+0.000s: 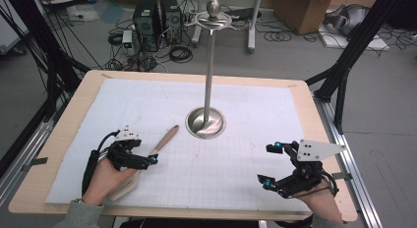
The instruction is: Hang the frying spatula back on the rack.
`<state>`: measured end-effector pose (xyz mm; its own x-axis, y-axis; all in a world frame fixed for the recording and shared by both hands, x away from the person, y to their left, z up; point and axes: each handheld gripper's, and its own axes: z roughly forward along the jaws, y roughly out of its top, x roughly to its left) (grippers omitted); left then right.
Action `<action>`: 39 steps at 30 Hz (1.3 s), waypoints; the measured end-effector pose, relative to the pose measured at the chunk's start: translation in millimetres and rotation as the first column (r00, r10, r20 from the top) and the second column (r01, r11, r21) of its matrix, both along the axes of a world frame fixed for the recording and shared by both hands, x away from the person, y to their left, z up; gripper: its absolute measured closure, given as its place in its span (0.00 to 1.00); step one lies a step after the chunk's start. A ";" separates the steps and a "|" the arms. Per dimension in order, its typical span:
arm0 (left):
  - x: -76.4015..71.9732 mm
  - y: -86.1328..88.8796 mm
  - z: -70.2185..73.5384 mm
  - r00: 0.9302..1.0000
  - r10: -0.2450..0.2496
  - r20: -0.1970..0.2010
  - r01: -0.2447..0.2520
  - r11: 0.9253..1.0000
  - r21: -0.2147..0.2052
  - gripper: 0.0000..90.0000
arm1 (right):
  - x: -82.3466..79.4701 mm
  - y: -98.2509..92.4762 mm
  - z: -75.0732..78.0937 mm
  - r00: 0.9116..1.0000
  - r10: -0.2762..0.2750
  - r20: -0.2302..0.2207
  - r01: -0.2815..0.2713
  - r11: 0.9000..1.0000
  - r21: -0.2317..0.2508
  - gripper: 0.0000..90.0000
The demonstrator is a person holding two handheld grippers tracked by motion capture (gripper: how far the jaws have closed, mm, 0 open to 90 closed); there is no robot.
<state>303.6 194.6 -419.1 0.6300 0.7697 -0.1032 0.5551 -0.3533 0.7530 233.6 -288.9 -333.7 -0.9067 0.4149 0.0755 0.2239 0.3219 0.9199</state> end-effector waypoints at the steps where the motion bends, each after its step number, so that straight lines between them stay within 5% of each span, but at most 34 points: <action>1: -0.2 -0.5 -0.7 1.000 0.003 -0.001 -0.003 1.000 0.002 0.15 | -0.1 -0.2 0.1 1.000 0.001 0.000 -0.001 1.000 0.001 0.08; 15: -0.2 -4.1 -9.2 1.000 0.011 -0.026 -0.010 1.000 0.027 0.24 | 0.6 1.4 -1.1 1.000 0.004 -0.006 -0.004 1.000 -0.005 0.08; 24: 0.3 -0.2 -14.6 0.997 0.060 -0.040 -0.060 0.998 -0.001 0.31 | 1.6 2.6 -2.2 1.000 0.004 -0.003 -0.004 1.000 -0.010 0.08; 39: -0.8 0.8 -19.6 0.999 0.029 -0.035 -0.029 0.999 0.017 0.44 | 2.4 4.2 -3.8 1.000 0.005 -0.009 -0.005 1.000 -0.017 0.08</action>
